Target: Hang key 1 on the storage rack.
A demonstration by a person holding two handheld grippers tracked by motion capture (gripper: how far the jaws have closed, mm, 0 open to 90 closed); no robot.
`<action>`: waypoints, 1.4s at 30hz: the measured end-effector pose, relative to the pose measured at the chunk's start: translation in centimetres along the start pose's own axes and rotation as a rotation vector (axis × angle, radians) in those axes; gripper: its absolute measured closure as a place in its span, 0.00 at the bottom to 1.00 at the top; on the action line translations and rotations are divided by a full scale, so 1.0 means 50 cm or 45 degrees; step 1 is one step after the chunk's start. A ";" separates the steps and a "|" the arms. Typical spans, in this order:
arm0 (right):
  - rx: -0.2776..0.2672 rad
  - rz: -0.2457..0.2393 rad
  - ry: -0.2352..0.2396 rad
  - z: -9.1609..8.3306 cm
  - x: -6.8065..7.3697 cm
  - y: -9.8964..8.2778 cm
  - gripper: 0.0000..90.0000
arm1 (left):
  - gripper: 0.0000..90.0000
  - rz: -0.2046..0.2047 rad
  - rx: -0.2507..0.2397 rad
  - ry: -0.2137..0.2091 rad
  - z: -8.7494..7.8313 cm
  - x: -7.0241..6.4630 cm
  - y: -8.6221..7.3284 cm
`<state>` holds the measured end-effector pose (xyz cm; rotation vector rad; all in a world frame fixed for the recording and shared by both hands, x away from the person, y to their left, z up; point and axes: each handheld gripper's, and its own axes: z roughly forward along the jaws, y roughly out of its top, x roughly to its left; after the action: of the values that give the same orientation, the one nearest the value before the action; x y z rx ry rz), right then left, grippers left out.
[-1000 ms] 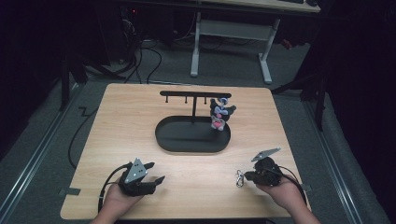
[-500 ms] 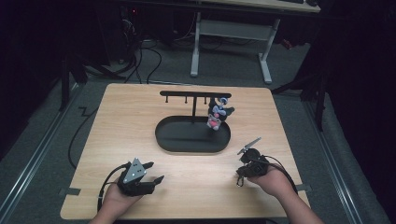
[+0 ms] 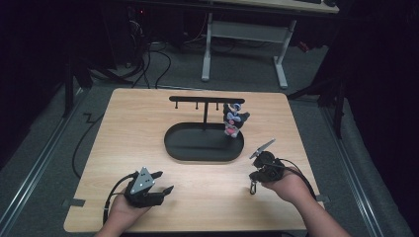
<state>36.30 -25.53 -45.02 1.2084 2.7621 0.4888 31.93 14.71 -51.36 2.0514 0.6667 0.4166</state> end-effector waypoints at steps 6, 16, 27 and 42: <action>-0.021 0.007 -0.016 -0.028 -0.005 -0.006 0.99 | 0.40 -0.002 -0.005 0.001 -0.001 0.001 0.000; -0.055 0.033 -0.025 -0.062 -0.019 0.007 0.99 | 0.40 -0.005 -0.006 0.001 -0.001 0.002 0.001; -0.054 0.031 -0.020 -0.098 -0.018 0.058 0.99 | 0.40 -0.014 -0.013 0.004 -0.004 0.004 0.000; -0.060 -0.001 0.019 -0.111 -0.010 0.142 0.99 | 0.40 -0.030 -0.020 0.010 -0.008 0.010 -0.002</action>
<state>40.46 -22.80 -37.53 1.1983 2.7469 0.5618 32.07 15.31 -51.20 2.0260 0.6897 0.4152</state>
